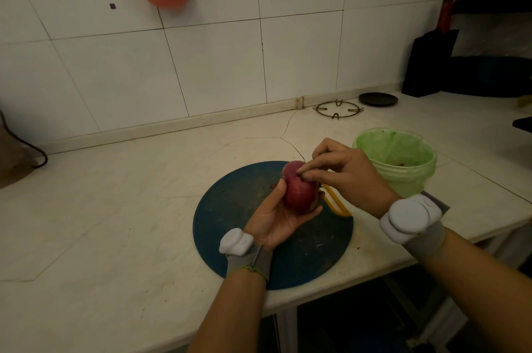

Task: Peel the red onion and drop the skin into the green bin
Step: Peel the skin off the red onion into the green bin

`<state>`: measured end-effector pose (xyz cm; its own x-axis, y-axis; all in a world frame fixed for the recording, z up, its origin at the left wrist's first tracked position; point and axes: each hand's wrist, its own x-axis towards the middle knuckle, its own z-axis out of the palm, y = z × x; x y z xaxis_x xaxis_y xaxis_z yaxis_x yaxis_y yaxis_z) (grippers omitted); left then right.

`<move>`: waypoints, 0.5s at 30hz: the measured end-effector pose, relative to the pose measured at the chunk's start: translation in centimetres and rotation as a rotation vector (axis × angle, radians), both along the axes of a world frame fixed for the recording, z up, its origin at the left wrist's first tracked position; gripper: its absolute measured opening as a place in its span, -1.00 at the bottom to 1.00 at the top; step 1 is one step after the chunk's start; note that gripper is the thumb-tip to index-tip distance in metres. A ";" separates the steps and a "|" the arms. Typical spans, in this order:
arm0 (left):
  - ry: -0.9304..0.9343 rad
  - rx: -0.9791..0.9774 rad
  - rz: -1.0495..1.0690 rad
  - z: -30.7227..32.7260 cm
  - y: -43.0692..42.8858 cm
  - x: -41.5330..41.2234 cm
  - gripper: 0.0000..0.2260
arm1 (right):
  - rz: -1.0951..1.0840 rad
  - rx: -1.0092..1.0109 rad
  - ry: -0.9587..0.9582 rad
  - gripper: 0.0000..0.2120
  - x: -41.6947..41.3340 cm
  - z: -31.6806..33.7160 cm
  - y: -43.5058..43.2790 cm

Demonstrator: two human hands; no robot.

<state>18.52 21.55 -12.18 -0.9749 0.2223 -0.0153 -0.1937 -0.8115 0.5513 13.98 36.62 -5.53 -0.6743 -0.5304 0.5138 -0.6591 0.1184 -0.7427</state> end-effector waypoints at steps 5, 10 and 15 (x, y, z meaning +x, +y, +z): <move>0.015 -0.004 0.010 -0.2 0.0 -0.1 -0.32 | -0.020 -0.030 0.011 -0.89 0.4 -0.6 -0.6; 0.030 0.021 0.049 -0.1 -0.3 -0.1 -0.38 | -0.009 0.004 0.052 -0.89 0.6 -0.9 -1.3; 0.040 0.041 0.087 -0.1 -0.3 -0.1 -0.27 | 0.031 -0.044 0.001 -0.92 0.7 -1.0 -1.1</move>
